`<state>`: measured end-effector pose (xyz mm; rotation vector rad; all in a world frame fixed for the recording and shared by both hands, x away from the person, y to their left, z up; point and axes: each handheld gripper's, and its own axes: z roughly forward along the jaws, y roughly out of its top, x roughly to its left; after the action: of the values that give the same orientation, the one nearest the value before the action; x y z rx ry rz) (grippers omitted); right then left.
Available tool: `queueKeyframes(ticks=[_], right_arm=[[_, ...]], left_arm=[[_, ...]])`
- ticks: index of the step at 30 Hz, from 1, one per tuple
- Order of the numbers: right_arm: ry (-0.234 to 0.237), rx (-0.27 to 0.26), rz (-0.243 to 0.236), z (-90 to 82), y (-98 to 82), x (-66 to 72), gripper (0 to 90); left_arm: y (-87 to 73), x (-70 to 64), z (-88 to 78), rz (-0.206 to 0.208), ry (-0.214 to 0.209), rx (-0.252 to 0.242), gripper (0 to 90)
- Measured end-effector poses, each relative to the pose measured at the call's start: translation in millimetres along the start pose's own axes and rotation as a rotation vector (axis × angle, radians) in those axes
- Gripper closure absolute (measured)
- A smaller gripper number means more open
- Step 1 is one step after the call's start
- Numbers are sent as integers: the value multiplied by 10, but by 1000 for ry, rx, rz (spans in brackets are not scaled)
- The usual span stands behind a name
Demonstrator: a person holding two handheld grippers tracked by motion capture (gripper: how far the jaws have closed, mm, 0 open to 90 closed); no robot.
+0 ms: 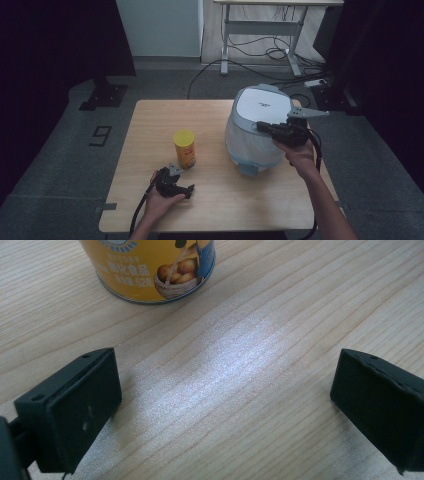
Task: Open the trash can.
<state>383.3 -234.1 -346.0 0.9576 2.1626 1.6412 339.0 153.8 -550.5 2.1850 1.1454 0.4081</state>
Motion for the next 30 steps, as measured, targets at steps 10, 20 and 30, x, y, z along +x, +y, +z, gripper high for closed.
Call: queueKeyframes(ticks=[10,20,30], right_arm=[[-10,-8,7,-26,3,-16,893],[-36,-69,3,-232,-79,34,561],[-137,-164,-46,-669,-603,277,270]], left_arm=[[1,0,0,0,0,0,0],[1,0,0,0,0,0,0],[1,0,0,0,0,0,0]])
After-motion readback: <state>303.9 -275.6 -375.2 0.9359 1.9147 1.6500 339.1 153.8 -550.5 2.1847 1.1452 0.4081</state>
